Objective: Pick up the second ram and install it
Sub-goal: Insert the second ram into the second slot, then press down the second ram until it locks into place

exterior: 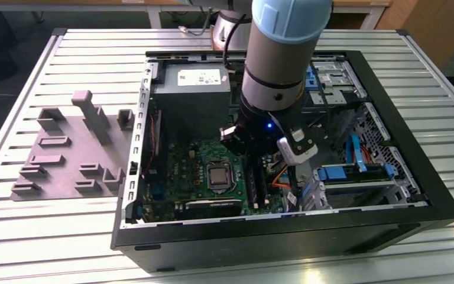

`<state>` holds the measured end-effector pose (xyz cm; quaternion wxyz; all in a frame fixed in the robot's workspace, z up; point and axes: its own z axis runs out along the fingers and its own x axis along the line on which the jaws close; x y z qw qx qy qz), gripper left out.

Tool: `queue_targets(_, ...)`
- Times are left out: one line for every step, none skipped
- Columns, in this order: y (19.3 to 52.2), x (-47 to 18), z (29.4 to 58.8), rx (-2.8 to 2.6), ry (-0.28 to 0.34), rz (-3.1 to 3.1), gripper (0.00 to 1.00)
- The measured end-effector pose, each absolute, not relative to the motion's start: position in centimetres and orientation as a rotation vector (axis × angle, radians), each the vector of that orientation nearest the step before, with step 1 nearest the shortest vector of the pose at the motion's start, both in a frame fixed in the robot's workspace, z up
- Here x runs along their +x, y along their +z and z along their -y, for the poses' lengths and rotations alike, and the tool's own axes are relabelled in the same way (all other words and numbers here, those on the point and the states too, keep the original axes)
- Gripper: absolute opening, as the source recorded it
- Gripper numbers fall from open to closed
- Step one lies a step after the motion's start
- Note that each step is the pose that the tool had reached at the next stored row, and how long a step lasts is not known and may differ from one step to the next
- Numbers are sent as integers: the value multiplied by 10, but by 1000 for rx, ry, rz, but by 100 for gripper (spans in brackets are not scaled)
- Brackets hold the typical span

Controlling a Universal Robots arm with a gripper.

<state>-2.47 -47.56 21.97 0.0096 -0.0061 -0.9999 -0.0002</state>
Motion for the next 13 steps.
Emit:
queue_targets(224, -25, 476, -19, -1, 3122, 21)
queue_targets(228, -25, 476, -19, -1, 3122, 21)
queue_targets(232, -25, 476, -19, -1, 3122, 21)
queue_targets(234, -25, 476, -19, -1, 3122, 21)
queue_targets(236, -25, 476, -19, 0, 3122, 21)
queue_targets(236, -25, 476, -19, -1, 3122, 21)
queue_targets(236, -25, 476, -19, -1, 3122, 19)
queue_targets(236, -25, 476, -19, -1, 3122, 19)
queue_targets(236, -25, 476, -19, -1, 3122, 13)
queue_targets(236, -25, 476, -19, -1, 3122, 13)
queue_targets(236, -24, 476, -19, -1, 3122, 11)
queue_targets(236, -24, 476, -19, -1, 3122, 11)
queue_targets(236, -24, 476, -19, -1, 3122, 11)
